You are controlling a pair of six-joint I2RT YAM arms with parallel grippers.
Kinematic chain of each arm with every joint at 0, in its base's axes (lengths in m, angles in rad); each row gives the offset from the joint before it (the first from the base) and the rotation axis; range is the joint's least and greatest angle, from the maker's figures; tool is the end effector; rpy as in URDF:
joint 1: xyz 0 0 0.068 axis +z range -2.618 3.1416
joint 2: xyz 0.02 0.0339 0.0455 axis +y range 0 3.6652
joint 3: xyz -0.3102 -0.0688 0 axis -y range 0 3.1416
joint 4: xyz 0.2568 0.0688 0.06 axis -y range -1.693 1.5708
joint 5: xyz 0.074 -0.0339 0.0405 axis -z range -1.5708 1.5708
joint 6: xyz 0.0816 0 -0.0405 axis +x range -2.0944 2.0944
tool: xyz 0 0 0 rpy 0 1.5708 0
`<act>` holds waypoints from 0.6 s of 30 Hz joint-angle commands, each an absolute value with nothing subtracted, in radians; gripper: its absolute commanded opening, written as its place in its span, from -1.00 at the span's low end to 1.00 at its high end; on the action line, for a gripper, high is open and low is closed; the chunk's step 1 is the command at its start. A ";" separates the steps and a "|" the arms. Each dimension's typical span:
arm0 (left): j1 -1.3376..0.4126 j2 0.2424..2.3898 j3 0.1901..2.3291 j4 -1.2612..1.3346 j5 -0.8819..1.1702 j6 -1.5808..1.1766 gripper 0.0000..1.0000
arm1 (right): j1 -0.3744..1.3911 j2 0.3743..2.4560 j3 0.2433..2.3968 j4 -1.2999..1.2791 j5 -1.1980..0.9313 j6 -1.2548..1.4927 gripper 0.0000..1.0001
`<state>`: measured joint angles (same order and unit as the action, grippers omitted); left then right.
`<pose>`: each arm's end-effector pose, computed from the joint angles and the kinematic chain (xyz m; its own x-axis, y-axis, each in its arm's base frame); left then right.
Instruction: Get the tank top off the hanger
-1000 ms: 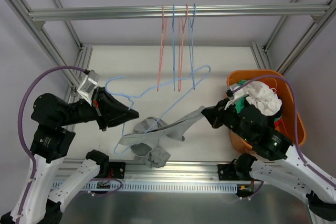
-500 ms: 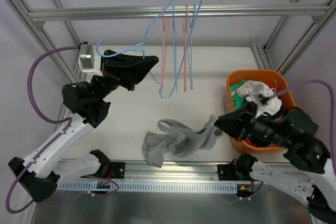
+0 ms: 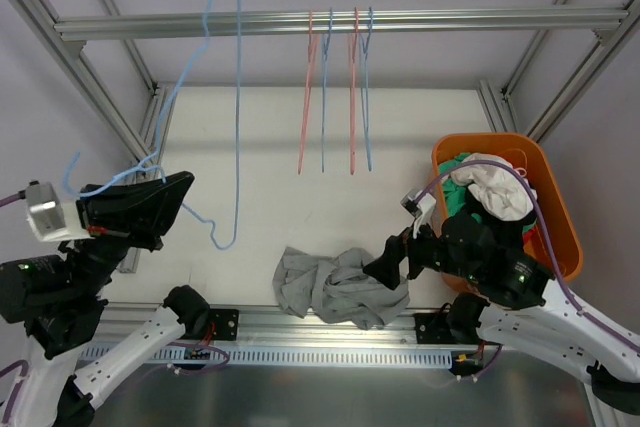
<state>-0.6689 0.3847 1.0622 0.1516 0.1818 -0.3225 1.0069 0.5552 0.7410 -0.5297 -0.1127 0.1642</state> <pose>-0.0098 -0.0110 0.5514 0.3249 -0.6542 -0.6830 0.8527 0.5150 -0.0877 0.0690 0.1263 0.3311 -0.3243 -0.2089 -0.9226 -0.8549 0.4822 0.1913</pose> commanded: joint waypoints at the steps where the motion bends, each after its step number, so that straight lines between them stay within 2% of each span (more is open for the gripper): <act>1: -0.680 0.353 1.016 -0.413 0.008 -0.311 -1.00 | 1.012 0.525 0.730 -0.552 -0.006 0.172 0.99; 4: -0.680 0.360 0.997 -0.589 -0.034 -0.369 -1.00 | 1.012 0.514 0.758 -0.612 0.075 0.158 0.99; 7: -0.680 0.460 1.003 -0.707 -0.066 -0.414 -1.00 | 1.012 0.515 0.769 -0.638 0.107 0.146 0.99; 8: -0.680 0.551 1.023 -0.748 -0.081 -0.420 -1.00 | 1.012 0.523 0.773 -0.637 0.110 0.146 0.99; 14: -0.680 0.947 1.355 -0.854 -0.232 -0.385 -1.00 | 1.012 0.554 0.782 -0.638 0.098 0.163 0.99; 18: -0.675 1.181 1.688 -0.937 -0.281 -0.299 -1.00 | 1.011 0.525 0.767 -0.641 0.091 0.164 0.99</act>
